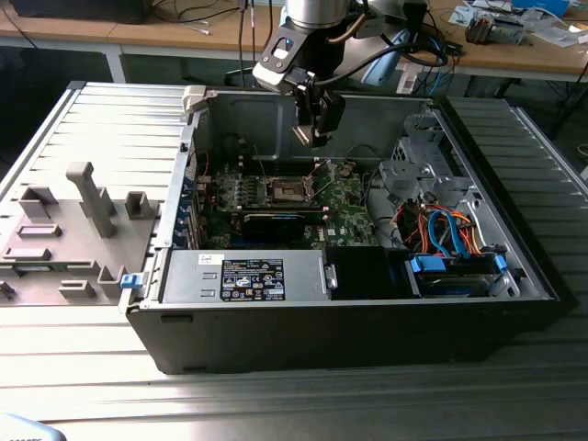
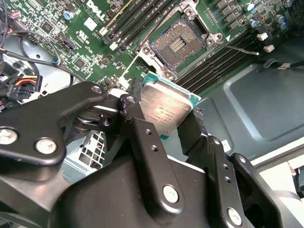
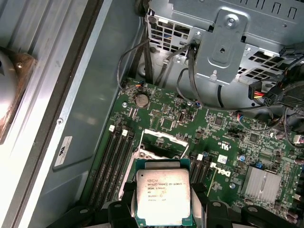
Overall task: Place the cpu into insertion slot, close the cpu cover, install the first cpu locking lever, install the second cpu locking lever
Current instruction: 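Place the cpu into insertion slot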
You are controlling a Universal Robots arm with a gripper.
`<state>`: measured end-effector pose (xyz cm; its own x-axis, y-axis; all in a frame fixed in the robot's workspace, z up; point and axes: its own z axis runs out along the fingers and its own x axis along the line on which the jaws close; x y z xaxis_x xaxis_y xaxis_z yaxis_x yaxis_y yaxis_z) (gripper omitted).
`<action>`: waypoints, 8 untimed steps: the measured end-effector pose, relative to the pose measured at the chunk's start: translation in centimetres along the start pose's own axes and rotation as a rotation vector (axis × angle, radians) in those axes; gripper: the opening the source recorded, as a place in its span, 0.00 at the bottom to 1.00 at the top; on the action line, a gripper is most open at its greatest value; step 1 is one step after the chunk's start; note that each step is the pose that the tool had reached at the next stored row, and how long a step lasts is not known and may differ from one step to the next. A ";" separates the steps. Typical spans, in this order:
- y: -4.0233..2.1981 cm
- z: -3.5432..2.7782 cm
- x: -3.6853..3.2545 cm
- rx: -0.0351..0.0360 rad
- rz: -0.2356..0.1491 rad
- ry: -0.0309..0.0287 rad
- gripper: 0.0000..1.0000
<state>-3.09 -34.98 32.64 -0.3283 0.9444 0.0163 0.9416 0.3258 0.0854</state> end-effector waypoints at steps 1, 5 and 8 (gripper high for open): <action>0.00 0.00 0.00 0.0000 0.000 0.0000 0.55; 0.03 0.13 -0.02 0.0532 0.009 -0.0511 0.55; 0.02 0.20 -0.01 0.0638 0.027 -0.0489 0.55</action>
<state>-3.05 -34.98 32.44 -0.3002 0.9534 -0.0311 0.9534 0.3009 0.0220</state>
